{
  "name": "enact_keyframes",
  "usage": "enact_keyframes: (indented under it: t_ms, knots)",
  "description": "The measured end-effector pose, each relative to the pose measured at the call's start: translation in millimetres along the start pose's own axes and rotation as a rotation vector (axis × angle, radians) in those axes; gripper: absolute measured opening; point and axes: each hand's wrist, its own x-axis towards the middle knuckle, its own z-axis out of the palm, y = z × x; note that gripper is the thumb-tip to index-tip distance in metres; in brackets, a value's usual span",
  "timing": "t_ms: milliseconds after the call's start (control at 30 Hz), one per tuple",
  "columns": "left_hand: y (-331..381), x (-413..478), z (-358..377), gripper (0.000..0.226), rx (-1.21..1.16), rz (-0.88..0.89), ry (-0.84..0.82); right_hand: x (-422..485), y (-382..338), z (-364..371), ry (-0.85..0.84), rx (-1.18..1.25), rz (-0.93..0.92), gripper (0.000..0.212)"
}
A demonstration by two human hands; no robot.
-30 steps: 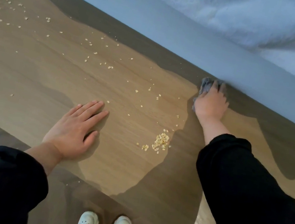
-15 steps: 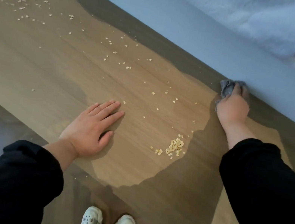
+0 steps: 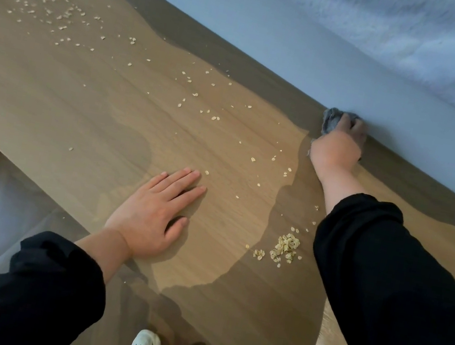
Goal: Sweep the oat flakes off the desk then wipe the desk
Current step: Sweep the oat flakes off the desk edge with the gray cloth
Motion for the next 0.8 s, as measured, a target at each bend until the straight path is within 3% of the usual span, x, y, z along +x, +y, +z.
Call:
enact_keyframes:
  t_ms: [167,300,367,567,800]
  knots:
    - [0,0,0,0.061,0.01,-0.006,-0.004,-11,2,-14,-0.209,0.272,-0.331,0.067]
    - [1,0,0,0.061,-0.01,-0.013,0.0,-37,23,-26,-0.366,0.157,-0.582,0.059]
    - [1,0,0,0.061,-0.013,-0.013,0.003,-36,38,-34,-0.392,0.159,-0.602,0.061]
    - [0,0,2,0.061,-0.006,-0.012,0.01,-24,66,-43,-0.257,0.285,-0.371,0.056]
    - [0,-1,2,0.062,-0.009,-0.022,-0.002,-92,71,-37,-0.419,0.193,-0.582,0.062]
